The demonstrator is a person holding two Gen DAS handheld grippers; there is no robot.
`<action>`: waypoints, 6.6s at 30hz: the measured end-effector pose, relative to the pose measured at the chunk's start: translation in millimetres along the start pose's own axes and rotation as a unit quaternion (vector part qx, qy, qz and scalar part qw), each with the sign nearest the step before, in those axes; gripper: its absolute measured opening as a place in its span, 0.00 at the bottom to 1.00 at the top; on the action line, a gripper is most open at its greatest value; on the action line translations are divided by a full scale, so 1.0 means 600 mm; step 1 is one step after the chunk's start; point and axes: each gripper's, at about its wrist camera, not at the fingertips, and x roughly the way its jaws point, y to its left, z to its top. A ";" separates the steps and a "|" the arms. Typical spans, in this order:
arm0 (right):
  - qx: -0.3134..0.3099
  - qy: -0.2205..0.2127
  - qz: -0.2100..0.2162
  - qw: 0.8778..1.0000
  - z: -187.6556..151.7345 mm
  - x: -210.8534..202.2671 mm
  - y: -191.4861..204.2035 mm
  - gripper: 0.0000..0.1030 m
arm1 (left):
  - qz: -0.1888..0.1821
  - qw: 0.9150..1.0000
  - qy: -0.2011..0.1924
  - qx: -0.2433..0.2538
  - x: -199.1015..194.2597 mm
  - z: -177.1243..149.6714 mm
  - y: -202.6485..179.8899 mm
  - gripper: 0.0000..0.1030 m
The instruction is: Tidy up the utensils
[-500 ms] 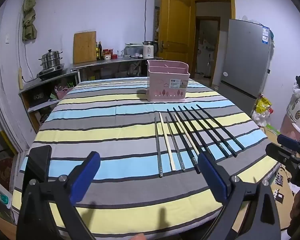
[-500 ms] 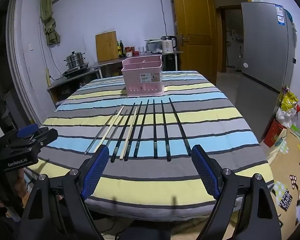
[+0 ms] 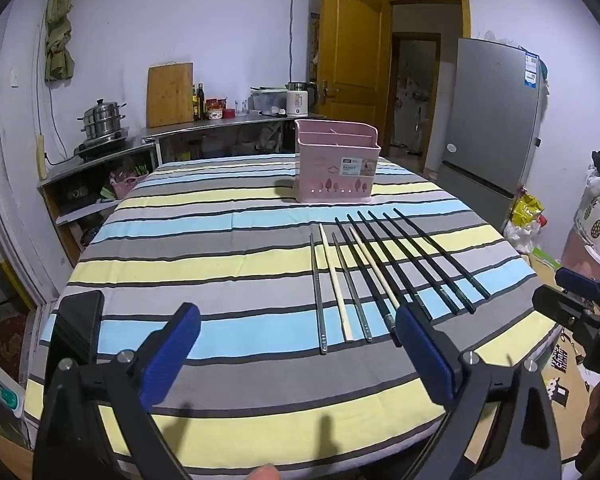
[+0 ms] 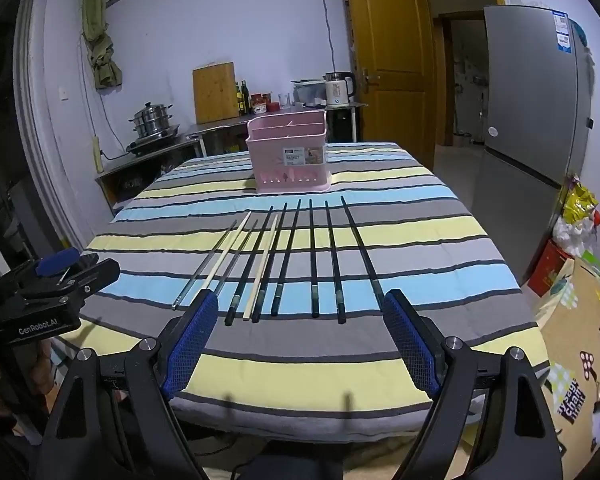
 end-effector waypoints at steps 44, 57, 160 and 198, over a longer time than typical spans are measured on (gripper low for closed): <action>0.001 -0.006 0.002 1.000 0.002 -0.012 0.001 0.82 | 0.004 1.000 -0.002 0.003 -0.003 0.000 0.004 0.97; 0.001 -0.007 0.001 1.000 0.003 -0.013 0.003 0.82 | 0.003 1.000 -0.004 0.005 -0.006 0.000 0.002 0.97; -0.011 0.171 0.035 0.985 0.171 0.449 -0.137 0.19 | -0.114 0.966 0.233 -0.017 0.429 0.155 -0.076 0.22; -0.014 0.146 0.041 0.988 0.232 0.396 -0.131 0.04 | -0.130 0.973 0.192 -0.018 0.368 0.241 -0.072 0.04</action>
